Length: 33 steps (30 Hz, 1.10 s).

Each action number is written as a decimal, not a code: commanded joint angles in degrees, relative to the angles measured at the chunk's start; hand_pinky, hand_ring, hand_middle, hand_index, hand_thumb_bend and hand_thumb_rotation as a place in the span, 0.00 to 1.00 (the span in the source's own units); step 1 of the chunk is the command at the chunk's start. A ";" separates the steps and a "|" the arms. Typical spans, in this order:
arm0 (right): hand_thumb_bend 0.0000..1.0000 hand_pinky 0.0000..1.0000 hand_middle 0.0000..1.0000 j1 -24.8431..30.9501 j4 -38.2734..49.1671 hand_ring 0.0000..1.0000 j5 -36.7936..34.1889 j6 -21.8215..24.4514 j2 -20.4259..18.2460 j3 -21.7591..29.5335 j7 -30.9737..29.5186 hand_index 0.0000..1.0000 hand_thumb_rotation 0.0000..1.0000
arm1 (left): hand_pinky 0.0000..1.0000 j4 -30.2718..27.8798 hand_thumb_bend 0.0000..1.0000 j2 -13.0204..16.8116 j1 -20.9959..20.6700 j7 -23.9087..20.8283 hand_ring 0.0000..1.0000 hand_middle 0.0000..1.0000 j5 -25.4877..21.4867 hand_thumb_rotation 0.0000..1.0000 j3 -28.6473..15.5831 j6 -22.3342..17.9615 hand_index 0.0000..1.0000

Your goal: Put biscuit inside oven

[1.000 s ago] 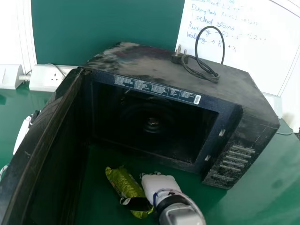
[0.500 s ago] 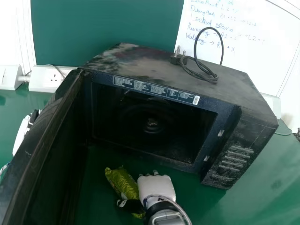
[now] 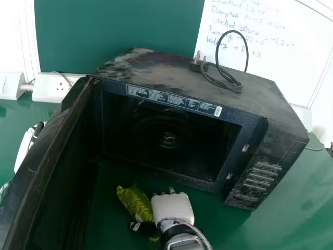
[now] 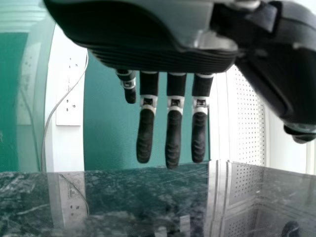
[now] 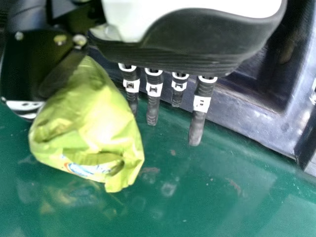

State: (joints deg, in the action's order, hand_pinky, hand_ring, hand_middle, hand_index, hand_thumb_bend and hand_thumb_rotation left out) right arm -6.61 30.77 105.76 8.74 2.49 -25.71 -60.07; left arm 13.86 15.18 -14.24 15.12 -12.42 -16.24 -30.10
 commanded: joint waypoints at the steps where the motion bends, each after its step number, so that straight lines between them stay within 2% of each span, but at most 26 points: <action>1: 0.72 0.64 0.71 2.77 -2.20 0.70 -3.26 -1.28 0.65 -0.02 -3.11 0.67 0.38 | 0.32 0.06 0.52 -0.09 0.33 0.10 0.37 0.43 0.09 0.08 0.37 -0.61 0.48; 4: 0.67 0.53 0.58 3.73 -2.81 0.53 -4.73 0.14 -0.20 0.29 1.00 0.64 0.14 | 0.32 0.35 0.52 -0.02 0.26 0.22 0.38 0.43 0.00 0.08 0.33 -0.63 0.48; 5: 0.68 0.52 0.57 4.06 -2.95 0.51 -5.25 0.63 -0.49 0.42 2.32 0.63 0.11 | 0.32 0.25 0.52 -0.08 0.29 0.21 0.37 0.43 -0.14 0.08 0.32 -0.41 0.48; 7: 0.55 0.54 0.58 4.17 -2.99 0.53 -5.63 0.96 -0.44 0.52 3.37 0.52 0.13 | 0.32 0.23 0.52 -0.13 0.33 0.32 0.37 0.43 -0.40 0.08 0.30 -0.22 0.48; 9: 0.52 0.57 0.59 3.98 -2.80 0.55 -6.02 0.93 -0.08 0.69 3.41 0.50 0.14 | 0.32 0.33 0.52 -0.10 0.34 0.30 0.38 0.43 -0.28 0.08 0.28 -0.28 0.48; 11: 0.51 0.57 0.59 3.85 -2.44 0.55 -6.80 0.79 0.35 0.94 3.43 0.50 0.15 | 0.32 0.23 0.52 -0.12 0.36 0.15 0.37 0.43 -0.15 0.08 0.28 -0.21 0.48; 17: 0.51 0.45 0.56 3.96 -1.07 0.48 -8.45 0.86 1.01 1.68 4.85 0.49 0.15 | 0.32 -0.98 0.51 -0.32 0.60 -0.17 0.37 0.42 -0.02 0.08 0.51 0.31 0.48; 19: 0.52 0.39 0.49 3.84 -0.87 0.42 -8.43 0.93 1.10 1.88 5.39 0.51 0.05 | 0.32 -1.04 0.51 -0.27 0.64 -0.37 0.37 0.42 0.24 0.08 0.52 0.36 0.48; 21: 0.53 0.36 0.48 3.50 -0.55 0.35 -8.63 1.01 1.12 2.29 5.18 0.49 0.01 | 0.32 -0.97 0.52 -0.22 0.65 -0.53 0.37 0.42 0.43 0.08 0.52 0.37 0.48; 23: 0.53 0.36 0.48 3.08 -0.05 0.33 -8.98 1.08 1.12 2.81 4.91 0.49 0.01 | 0.32 -0.66 0.52 -0.20 0.58 -0.39 0.37 0.42 0.35 0.08 0.50 0.12 0.48; 24: 0.53 0.38 0.43 2.86 0.29 0.34 -9.24 1.09 1.12 3.11 4.71 0.50 0.00 | 0.32 -0.51 0.52 -0.21 0.55 -0.29 0.37 0.42 0.25 0.08 0.48 0.06 0.48; 27: 0.53 0.44 0.41 2.42 1.39 0.36 -10.15 0.92 1.42 4.00 4.77 0.51 0.00 | 0.32 0.06 0.52 -0.19 0.41 -0.14 0.37 0.42 0.12 0.08 0.40 -0.19 0.48; 30: 0.53 0.42 0.47 2.53 3.14 0.34 -12.37 0.65 1.98 5.25 6.16 0.49 0.00 | 0.32 0.79 0.52 -0.12 0.17 0.42 0.37 0.42 -0.35 0.08 0.34 -0.61 0.48; 32: 0.53 0.42 0.47 2.31 4.33 0.33 -13.09 0.57 2.27 6.12 5.84 0.49 0.00 | 0.32 1.38 0.52 -0.09 -0.02 0.68 0.38 0.42 -0.46 0.08 0.28 -1.03 0.48; 33: 0.53 0.44 0.44 2.10 4.96 0.35 -13.30 0.56 2.34 6.57 5.30 0.50 0.00 | 0.32 1.68 0.52 -0.09 -0.12 0.63 0.37 0.42 -0.29 0.08 0.23 -1.31 0.48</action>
State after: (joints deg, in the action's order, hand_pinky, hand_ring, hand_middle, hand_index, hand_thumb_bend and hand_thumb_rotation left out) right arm -4.83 34.75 93.25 9.43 4.62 -19.88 -53.91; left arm 14.55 15.18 -14.38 15.50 -12.43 -16.18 -30.46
